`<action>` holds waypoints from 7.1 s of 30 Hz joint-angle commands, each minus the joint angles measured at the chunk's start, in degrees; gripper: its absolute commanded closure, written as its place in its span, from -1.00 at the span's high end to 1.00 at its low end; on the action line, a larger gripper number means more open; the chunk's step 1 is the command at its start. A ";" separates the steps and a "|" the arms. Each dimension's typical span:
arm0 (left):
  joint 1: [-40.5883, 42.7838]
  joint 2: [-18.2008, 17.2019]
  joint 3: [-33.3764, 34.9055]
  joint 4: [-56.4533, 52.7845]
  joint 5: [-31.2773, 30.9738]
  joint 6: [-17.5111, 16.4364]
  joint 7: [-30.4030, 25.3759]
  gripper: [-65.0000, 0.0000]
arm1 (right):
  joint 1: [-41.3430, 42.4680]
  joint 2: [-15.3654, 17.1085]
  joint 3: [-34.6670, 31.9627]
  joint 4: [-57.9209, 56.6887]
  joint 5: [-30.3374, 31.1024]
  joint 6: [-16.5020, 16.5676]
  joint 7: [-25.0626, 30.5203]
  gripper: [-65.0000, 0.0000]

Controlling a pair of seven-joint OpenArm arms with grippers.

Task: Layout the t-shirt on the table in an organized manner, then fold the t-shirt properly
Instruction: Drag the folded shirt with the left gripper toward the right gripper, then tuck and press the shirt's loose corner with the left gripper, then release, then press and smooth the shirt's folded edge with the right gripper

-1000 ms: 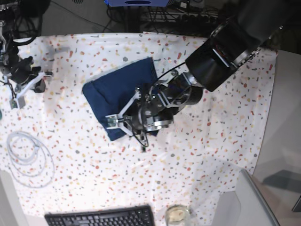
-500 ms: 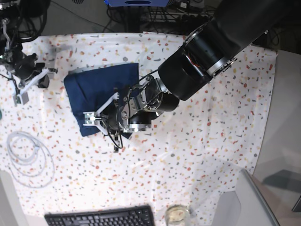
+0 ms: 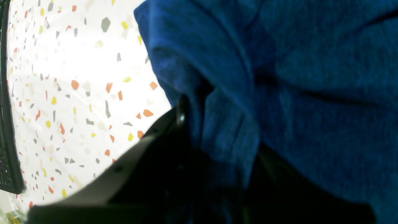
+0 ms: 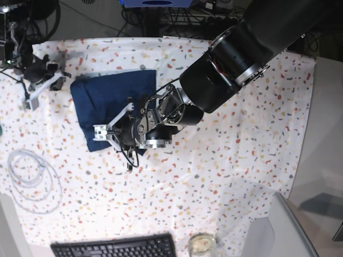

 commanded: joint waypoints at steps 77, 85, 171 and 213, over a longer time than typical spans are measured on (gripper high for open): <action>-9.52 0.25 -11.05 7.82 -30.89 -13.98 20.14 0.92 | -3.58 0.83 -9.16 6.31 0.47 0.07 0.51 -1.00; -10.57 0.69 -11.23 4.31 -26.49 -13.98 16.28 0.92 | -3.58 0.83 -9.16 6.31 0.47 0.07 0.51 -1.00; -11.63 -4.49 -15.62 14.15 -74.14 -9.63 59.97 0.56 | -8.59 0.83 -5.38 15.55 0.55 -4.15 0.60 -1.00; 46.04 -36.76 -57.91 42.81 -74.14 -9.80 28.94 -1.00 | 20.42 3.73 -29.73 2.10 0.55 -3.62 0.60 -1.00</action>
